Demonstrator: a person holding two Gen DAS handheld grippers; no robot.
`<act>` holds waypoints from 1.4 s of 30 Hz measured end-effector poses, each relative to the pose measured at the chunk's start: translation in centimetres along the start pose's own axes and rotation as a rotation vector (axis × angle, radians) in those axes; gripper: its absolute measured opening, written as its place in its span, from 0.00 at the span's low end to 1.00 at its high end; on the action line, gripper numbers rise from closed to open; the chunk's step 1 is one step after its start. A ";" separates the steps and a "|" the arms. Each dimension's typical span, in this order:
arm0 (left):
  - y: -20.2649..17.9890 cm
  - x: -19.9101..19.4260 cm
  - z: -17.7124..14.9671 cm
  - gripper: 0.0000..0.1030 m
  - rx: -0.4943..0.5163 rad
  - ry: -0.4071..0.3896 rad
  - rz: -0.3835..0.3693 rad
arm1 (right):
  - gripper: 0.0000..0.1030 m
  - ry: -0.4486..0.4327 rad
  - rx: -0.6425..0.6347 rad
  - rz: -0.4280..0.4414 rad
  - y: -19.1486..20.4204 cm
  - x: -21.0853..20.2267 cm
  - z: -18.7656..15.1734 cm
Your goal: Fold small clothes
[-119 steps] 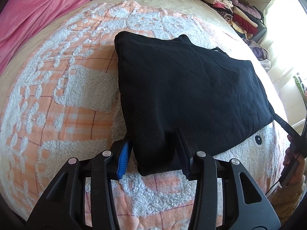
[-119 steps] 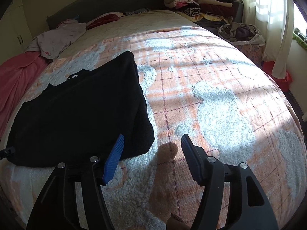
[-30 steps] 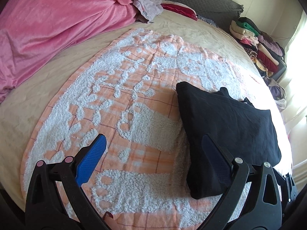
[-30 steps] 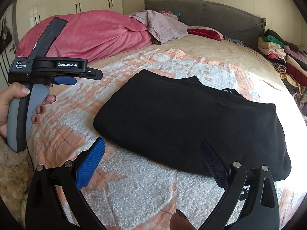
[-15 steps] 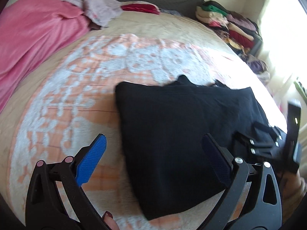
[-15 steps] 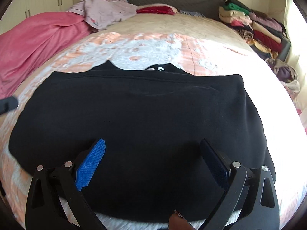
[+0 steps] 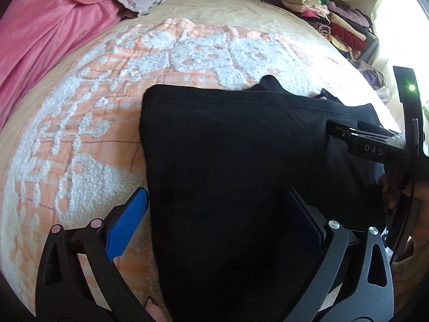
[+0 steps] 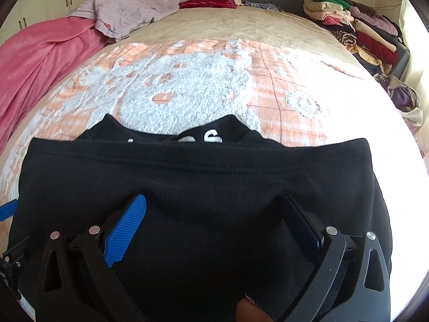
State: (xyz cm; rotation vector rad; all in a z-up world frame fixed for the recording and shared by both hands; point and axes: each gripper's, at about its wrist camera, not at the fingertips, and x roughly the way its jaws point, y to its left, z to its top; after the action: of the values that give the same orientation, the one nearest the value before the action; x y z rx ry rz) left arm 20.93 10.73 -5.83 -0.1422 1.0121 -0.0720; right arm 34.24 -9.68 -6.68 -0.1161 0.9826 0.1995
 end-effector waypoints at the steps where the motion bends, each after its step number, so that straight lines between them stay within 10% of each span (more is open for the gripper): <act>1: 0.4 -0.2 0.1 0.91 -0.012 -0.005 0.009 | 0.96 -0.003 -0.005 -0.003 0.1 -0.1 0.1; 25: 6.6 -5.7 2.2 0.91 -0.165 -0.130 0.083 | 0.96 -0.255 -0.081 0.170 4.2 -13.0 -3.3; 42: 8.3 -4.8 2.4 0.91 -0.201 -0.111 0.109 | 0.96 -0.204 -0.355 0.162 11.0 -13.3 -12.4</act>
State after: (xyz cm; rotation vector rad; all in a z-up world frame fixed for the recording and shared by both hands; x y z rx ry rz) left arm 20.39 19.73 -1.77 -0.2708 0.9127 0.1359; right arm 14.56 -2.77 -2.52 -0.3345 0.7460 0.5241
